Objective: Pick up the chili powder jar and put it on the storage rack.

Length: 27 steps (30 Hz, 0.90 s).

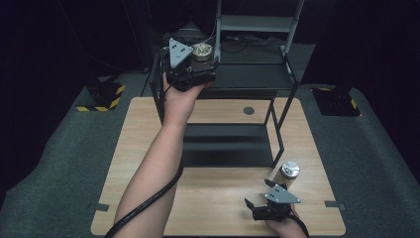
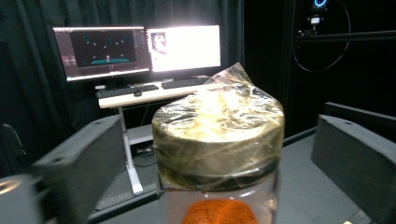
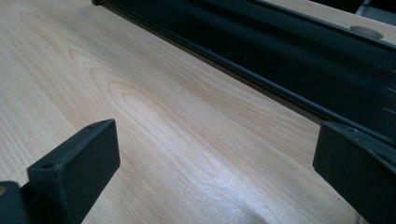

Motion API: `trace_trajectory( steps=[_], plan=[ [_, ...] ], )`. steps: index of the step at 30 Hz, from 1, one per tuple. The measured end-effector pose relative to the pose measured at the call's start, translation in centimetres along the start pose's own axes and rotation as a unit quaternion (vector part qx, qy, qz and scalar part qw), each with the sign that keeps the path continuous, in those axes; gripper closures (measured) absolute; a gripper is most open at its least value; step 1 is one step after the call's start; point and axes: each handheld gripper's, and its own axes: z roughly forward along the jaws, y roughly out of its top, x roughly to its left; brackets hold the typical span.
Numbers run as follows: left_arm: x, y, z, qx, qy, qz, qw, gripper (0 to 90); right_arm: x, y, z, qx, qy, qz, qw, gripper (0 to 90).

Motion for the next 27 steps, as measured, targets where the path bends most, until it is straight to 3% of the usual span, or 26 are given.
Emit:
trace_trajectory(
  steps=[15, 27],
  plan=[
    [-0.4, 0.2, -3.3, 0.007, -0.001, 0.009, 0.9999, 0.4, 0.1, 0.0, 0.0, 0.001, -0.001, -0.004, 1.0, 0.0],
    [-0.8, -0.9, -7.0, -0.006, -0.004, 0.012, 0.9999, 0.4, 0.1, 0.0, 0.0, 0.001, 0.0, -0.004, 1.0, 0.0]
  ],
)
